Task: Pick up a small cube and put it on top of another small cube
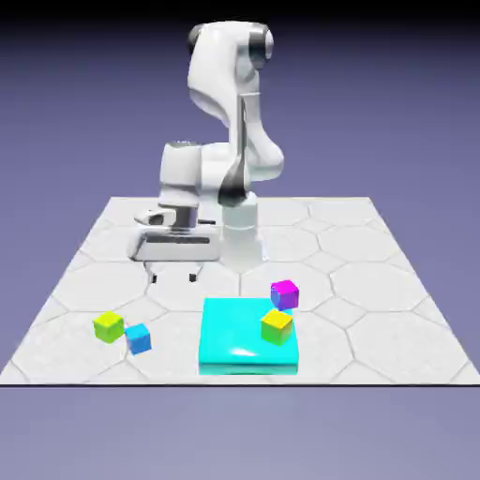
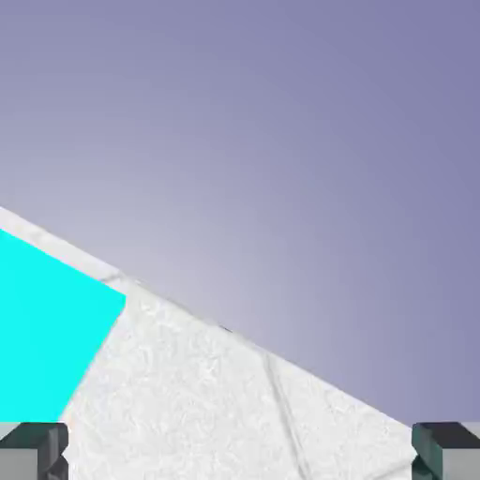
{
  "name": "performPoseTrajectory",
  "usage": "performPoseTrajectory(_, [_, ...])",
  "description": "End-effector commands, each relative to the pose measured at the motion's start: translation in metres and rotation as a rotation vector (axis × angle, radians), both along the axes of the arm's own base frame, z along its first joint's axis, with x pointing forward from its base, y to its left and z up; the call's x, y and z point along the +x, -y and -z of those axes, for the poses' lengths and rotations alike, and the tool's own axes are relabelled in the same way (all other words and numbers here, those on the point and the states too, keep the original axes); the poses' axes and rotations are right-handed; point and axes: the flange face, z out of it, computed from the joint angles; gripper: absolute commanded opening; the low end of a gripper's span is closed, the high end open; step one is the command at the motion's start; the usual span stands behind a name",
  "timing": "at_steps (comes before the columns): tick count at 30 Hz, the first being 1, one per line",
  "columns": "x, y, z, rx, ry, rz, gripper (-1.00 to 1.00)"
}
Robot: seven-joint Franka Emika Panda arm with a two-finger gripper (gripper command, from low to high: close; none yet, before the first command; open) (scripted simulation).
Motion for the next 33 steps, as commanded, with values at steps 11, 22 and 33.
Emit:
performPoseTrajectory(11, [-0.030, 0.106, 0.090, -0.113, -0.376, -0.299, 0.00])
performPoseTrajectory(22, [-0.051, 0.144, 0.176, -0.126, -0.474, -0.375, -1.00])
performPoseTrajectory(33, [-0.018, 0.100, 0.084, -0.106, -0.478, -0.277, -1.00])
